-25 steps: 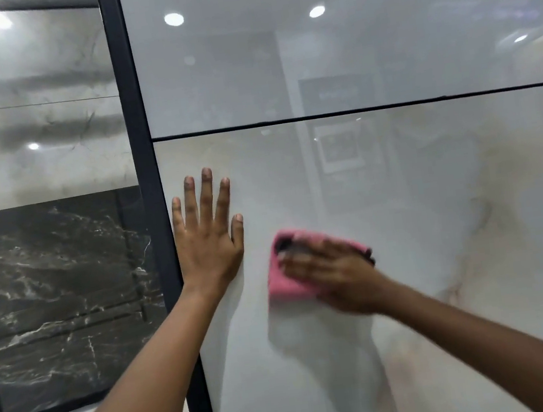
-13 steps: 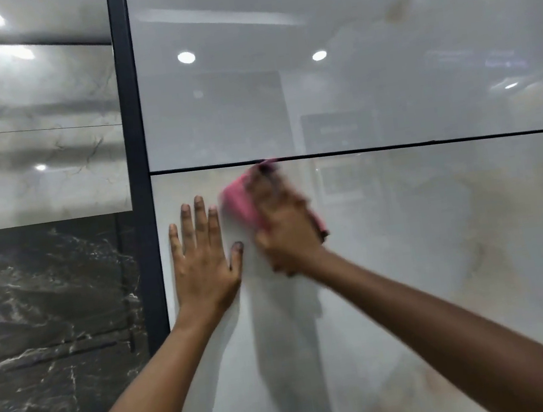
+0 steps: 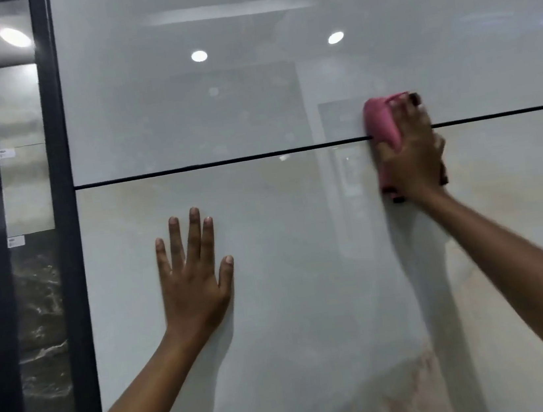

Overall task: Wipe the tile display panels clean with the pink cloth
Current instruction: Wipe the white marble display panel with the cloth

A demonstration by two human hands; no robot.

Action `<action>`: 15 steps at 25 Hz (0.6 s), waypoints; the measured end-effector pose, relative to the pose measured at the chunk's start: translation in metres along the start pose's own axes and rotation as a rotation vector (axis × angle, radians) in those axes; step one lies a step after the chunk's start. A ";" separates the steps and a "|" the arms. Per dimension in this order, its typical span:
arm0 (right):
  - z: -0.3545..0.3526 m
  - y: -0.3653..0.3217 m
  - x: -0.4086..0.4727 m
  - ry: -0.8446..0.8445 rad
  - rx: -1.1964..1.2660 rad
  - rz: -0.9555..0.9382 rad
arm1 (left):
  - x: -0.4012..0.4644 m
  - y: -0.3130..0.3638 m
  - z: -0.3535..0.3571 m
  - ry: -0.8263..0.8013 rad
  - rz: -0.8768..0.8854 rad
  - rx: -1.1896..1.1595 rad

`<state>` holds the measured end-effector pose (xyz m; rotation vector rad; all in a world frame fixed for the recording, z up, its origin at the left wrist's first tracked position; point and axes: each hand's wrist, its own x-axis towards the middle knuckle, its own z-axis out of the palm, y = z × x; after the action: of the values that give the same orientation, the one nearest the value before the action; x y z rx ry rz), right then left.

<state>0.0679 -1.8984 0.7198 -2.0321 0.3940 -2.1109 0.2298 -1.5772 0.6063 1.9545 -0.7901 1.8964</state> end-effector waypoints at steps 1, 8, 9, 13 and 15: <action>0.012 -0.009 -0.032 -0.007 0.046 -0.142 | -0.001 0.001 0.000 -0.006 -0.004 0.008; 0.019 -0.028 -0.171 -0.337 0.046 -0.985 | 0.002 0.008 -0.009 -0.075 -0.032 0.048; 0.015 -0.014 -0.140 -0.269 0.074 -0.826 | 0.000 0.009 -0.008 -0.079 -0.035 0.044; -0.016 0.045 -0.033 -0.024 0.055 -0.204 | 0.002 0.007 -0.007 -0.104 -0.026 0.042; -0.014 0.036 -0.037 0.029 0.024 -0.097 | 0.003 0.007 -0.012 -0.125 -0.007 -0.020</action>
<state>0.0535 -1.9197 0.6732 -2.0489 0.2783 -2.1914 0.2161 -1.5762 0.6094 2.0772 -0.8322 1.7691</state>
